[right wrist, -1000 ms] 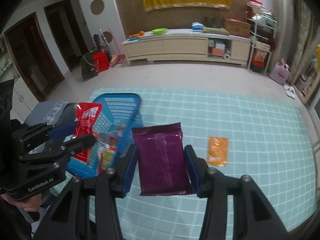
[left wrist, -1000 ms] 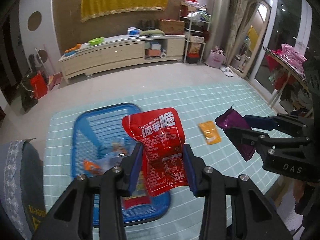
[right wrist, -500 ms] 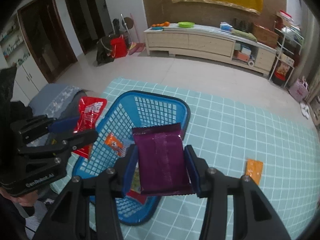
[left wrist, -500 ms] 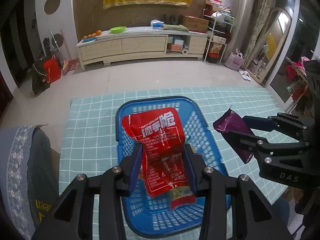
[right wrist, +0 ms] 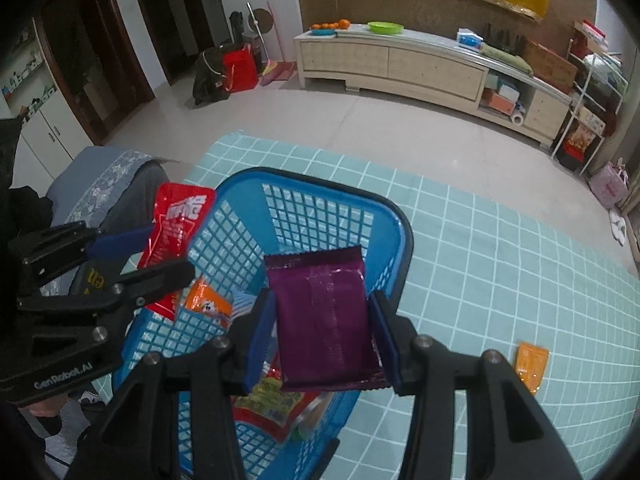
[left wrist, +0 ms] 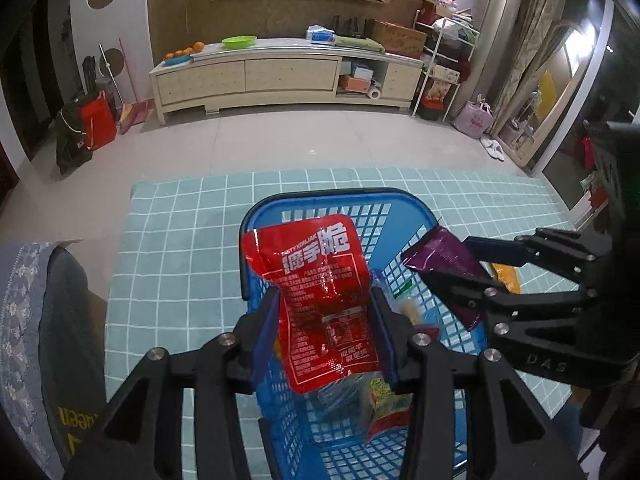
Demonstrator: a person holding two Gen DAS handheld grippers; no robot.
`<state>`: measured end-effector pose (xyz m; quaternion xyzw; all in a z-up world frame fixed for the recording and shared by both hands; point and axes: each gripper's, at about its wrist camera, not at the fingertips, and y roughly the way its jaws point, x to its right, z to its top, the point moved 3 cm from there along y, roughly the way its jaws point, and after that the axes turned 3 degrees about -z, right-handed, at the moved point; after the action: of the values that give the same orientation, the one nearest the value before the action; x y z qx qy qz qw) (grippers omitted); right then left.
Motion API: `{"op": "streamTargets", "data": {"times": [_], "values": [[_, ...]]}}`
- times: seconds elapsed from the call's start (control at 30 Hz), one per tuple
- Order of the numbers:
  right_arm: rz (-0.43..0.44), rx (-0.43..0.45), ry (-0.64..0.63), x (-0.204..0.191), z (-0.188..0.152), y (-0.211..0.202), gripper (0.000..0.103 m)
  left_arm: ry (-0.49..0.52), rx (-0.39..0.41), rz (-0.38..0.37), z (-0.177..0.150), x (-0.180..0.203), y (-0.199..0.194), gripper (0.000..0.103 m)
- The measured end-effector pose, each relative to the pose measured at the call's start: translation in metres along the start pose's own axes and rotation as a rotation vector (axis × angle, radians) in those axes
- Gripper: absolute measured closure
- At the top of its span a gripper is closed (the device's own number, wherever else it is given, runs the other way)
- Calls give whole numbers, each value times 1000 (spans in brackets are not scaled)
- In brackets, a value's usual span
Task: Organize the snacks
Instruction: 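Carry the red bag with the left gripper while the right carries the purple bag over the basket, then open both grippers to drop the red and purple bags into the basket, then move both tools back over the orange bag on the table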
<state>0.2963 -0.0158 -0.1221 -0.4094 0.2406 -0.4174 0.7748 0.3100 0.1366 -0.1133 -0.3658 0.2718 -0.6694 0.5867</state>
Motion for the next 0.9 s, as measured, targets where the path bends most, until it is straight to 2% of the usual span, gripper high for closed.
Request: {"op": "streamTargets", "data": {"times": [0.07,0.17,0.2,0.47,0.9], "values": [[26,21,4,1,1,-2,48,-7,2,9,0,-2,1,51],[20,29,13,5,-2,-4,20,-7,-6,20,-3,-2,0,46],[15,37,20,6,-4,-7,18,-6,-9,23,-5,-2,-2,43],[-30,32,59,10,-11,-29,18,-6,5,12,-12,6,-23,38],[-42,63,96,38,-36,-99,18,46,49,23,-21,69,-72,37]]}}
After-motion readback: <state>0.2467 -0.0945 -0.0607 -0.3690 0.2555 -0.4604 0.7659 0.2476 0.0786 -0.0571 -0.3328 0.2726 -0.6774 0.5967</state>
